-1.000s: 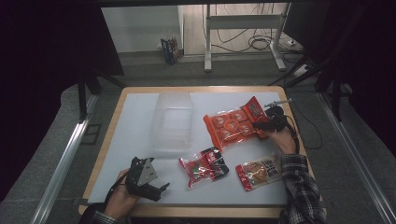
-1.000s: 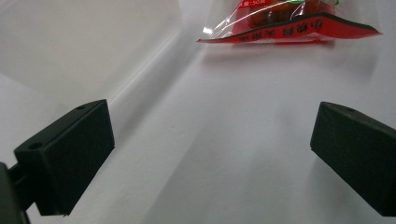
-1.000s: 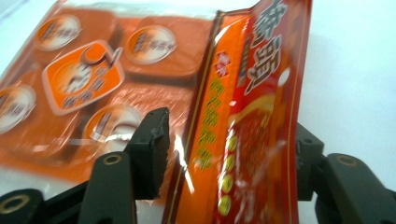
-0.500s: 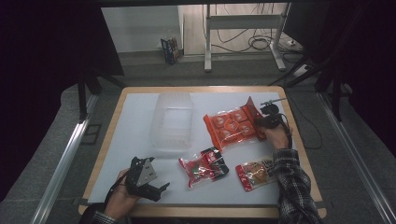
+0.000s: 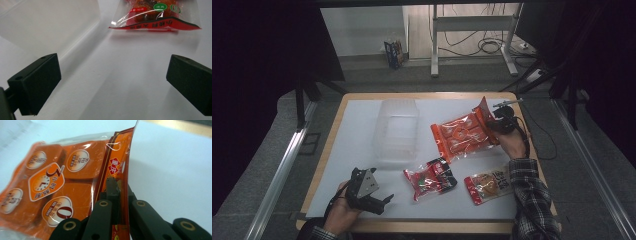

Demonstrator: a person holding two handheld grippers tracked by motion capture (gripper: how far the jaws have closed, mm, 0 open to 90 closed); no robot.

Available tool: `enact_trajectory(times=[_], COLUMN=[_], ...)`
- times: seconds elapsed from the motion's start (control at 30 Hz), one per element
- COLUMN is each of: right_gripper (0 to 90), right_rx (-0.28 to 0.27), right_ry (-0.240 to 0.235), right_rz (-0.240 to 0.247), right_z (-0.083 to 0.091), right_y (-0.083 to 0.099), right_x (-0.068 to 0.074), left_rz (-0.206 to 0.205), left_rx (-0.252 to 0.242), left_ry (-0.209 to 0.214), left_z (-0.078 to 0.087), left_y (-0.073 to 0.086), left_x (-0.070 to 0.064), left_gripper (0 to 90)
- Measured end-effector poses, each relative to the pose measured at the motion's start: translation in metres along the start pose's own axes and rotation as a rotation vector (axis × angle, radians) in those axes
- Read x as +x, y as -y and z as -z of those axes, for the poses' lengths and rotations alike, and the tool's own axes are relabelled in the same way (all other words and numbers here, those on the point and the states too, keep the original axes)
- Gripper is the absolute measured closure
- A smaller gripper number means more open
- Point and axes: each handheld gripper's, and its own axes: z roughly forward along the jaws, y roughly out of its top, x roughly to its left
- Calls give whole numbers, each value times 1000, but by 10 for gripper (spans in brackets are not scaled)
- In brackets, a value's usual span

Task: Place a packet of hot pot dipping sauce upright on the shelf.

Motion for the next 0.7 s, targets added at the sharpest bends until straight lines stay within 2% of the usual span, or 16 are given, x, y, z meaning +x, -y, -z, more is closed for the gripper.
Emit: enact_trajectory(times=[0.03, 0.1, 0.17, 0.2, 0.27, 0.37, 0.6, 0.7], right_gripper=[885, 885, 885, 885, 885, 885, 885, 885], right_rx=[0, -33, -43, -65, -74, -99, -134, -129], right_ry=[0, -15, -20, -30, -33, -51, -109, -97], right_rz=[0, 15, 23, 38, 48, 85, 97, 144], right_z=[0, 14, 19, 28, 32, 46, 60, 64], right_y=[0, -10, -13, -21, -25, -41, -58, -66], right_x=[0, 5, 7, 12, 16, 30, 45, 57], left_rz=[0, 5, 8, 8, 8, 6, 3, 2], left_rx=[0, -5, -7, -8, -8, -8, -6, -6], left_ry=[0, -2, 0, 0, 0, -2, -3, -3], left_z=[0, 1, 1, 1, 1, 1, 2, 1], left_y=[0, 0, 0, 0, 0, 0, 0, 0], left_x=[0, 1, 1, 1, 1, 0, 0, 0], left_gripper=[0, 0, 0, 0, 0, 0, 0, 0])
